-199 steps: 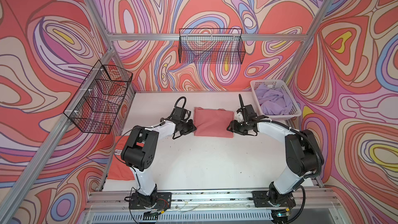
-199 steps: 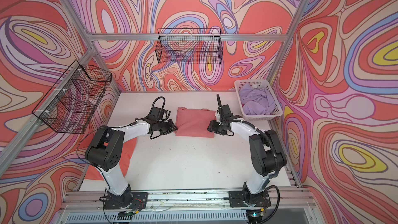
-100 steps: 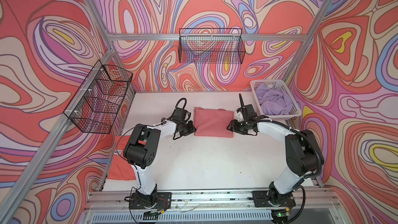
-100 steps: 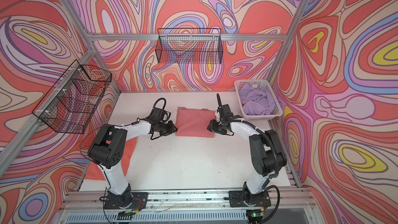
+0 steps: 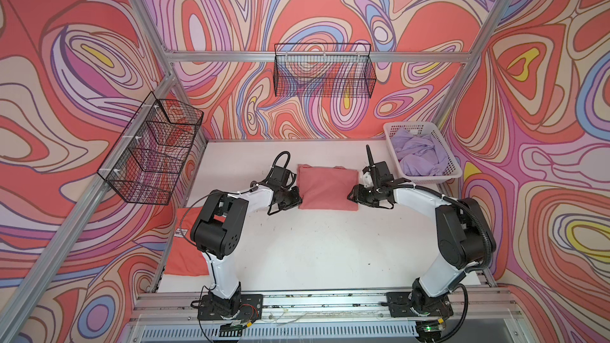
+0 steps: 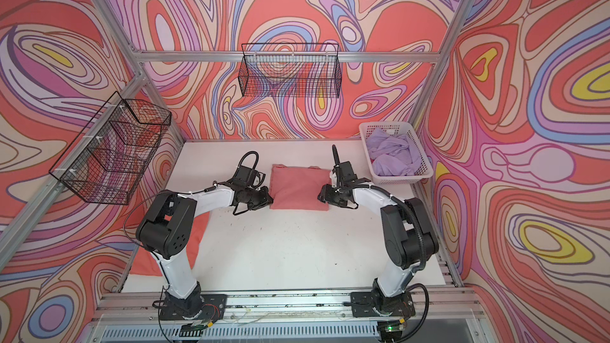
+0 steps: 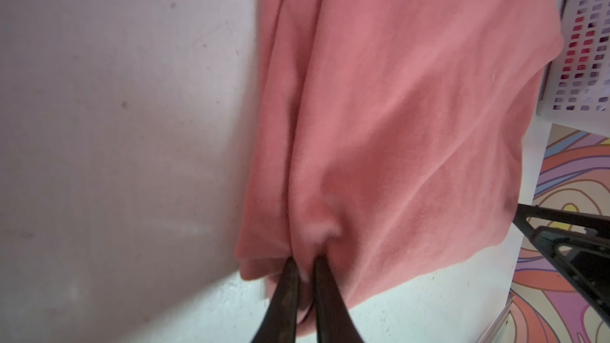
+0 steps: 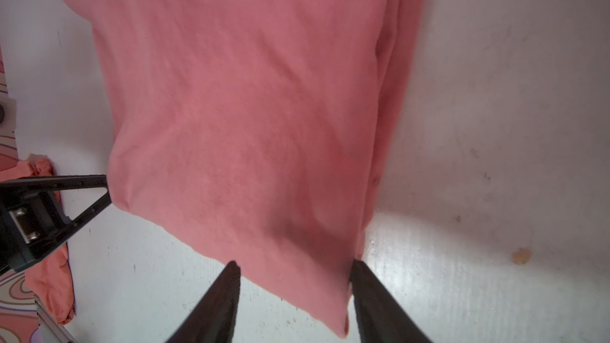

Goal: Fold and stack the t-shirts

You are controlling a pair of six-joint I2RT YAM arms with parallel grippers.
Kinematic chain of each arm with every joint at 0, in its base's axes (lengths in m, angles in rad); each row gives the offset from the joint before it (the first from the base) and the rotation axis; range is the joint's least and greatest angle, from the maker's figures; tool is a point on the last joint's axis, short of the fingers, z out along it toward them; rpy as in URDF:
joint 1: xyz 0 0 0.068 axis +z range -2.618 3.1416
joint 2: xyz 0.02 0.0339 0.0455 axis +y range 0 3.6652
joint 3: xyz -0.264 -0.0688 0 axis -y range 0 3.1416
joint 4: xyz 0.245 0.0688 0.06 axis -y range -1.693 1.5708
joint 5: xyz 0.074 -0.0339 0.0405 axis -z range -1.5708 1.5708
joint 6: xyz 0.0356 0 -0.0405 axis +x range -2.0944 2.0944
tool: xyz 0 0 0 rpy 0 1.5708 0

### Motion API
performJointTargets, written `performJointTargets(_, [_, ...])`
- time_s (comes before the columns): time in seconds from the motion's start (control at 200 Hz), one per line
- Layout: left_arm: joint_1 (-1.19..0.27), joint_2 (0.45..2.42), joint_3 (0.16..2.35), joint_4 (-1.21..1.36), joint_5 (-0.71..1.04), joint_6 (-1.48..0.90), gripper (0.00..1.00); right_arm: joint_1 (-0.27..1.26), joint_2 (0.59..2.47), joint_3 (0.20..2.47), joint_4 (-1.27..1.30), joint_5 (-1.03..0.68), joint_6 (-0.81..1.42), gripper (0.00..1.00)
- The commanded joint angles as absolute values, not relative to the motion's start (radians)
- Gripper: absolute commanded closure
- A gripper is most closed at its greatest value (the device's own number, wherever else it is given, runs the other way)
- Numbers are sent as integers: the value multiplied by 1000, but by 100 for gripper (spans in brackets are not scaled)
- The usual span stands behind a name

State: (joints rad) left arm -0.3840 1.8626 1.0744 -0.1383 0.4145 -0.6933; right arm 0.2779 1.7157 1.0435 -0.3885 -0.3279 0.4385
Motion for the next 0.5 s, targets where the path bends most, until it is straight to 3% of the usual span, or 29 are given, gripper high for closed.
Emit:
performJointTargets(0.0, [-386, 1879, 1097, -150, 410, -706, 95, 278, 1735, 1021, -372, -305, 434, 44])
performJointTargets(0.215, [-388, 1880, 1100, -150, 407, -704, 100, 277, 1729, 994, -374, -284, 423, 50])
performJointTargets(0.34, [-388, 1881, 1100, -155, 410, -701, 100, 277, 1727, 976, -357, -288, 426, 62])
performJointTargets(0.496, [-386, 1848, 1093, -187, 391, -686, 100, 274, 1727, 970, -367, -268, 418, 87])
